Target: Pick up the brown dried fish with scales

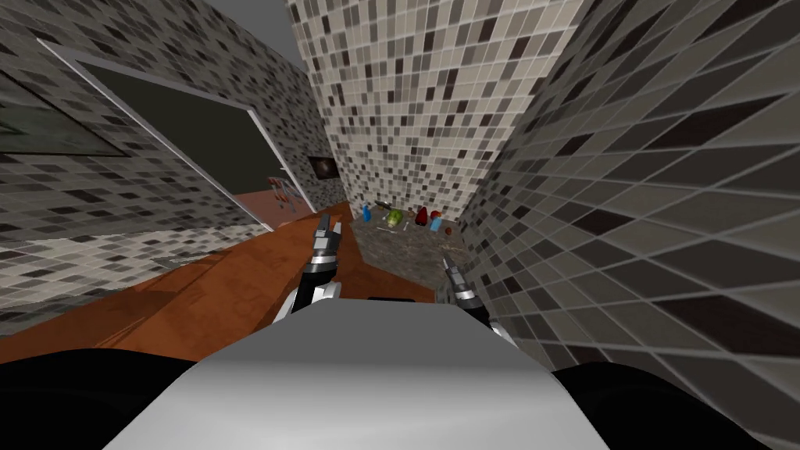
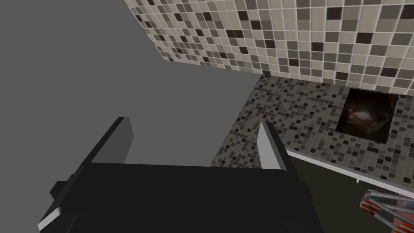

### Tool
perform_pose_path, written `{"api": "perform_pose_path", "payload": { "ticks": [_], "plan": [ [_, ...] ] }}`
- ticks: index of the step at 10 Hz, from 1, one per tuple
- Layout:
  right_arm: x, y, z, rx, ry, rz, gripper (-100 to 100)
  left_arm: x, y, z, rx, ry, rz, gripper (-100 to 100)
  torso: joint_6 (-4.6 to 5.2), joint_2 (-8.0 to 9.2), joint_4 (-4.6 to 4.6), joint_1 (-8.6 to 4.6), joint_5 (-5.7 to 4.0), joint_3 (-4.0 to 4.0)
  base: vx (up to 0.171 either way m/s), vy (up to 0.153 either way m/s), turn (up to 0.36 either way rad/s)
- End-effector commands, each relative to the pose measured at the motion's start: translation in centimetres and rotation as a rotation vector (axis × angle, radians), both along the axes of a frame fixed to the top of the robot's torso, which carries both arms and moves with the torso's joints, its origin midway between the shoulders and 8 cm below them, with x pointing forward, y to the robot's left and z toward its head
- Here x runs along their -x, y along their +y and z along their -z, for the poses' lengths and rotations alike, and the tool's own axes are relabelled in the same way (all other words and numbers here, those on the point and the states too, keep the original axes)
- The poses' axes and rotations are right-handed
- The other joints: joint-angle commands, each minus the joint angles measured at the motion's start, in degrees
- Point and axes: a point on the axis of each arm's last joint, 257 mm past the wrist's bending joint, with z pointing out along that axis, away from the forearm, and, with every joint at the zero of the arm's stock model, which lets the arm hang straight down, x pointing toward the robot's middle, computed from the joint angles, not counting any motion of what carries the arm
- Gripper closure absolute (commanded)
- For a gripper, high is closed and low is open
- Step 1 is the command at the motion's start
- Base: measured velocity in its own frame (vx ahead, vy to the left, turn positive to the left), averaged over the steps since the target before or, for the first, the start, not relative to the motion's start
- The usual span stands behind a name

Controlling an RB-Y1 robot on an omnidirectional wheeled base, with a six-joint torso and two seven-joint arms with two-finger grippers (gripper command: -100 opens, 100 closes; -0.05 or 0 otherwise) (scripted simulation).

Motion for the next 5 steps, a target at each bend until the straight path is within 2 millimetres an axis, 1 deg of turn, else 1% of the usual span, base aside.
{"api": "perform_pose_path", "payload": {
  "ticks": [1,2,3,4,5],
  "plan": [
    [1.3,-1.0,4.1,0.083,0.112,0.004,-100,0.0,0.0,0.0,0.0,0.0,0.0,0,0.0,0.0,0.0,0.0,0.0,0.0,-0.17,0.141,0.445],
    [2.3,-1.7,6.5,0.133,0.177,0.002,-100,0.0,0.0,0.0,0.0,0.0,0.0,0,0.0,0.06,0.02,0.14,0.03,0.04,-0.169,0.146,0.441],
    [3.9,-2.7,9.1,0.183,0.255,0.001,-100,0.0,0.0,0.0,0.0,0.0,0.0,0,0.01,0.11,0.03,0.16,0.05,0.06,-0.138,0.107,0.376],
    [4.2,-2.8,9.3,0.193,0.266,-0.006,-100,0.0,0.0,0.0,0.0,0.0,0.0,0,0.02,0.04,0.02,0.02,0.02,0.03,-0.08,0.066,0.174],
    [6.1,-3.8,11.9,0.246,0.345,-0.013,-100,0.0,0.0,0.0,0.0,0.0,0.0,0,0.06,-0.11,-0.01,-0.15,-0.02,-0.05,-0.061,0.074,0.432]
  ]
}}
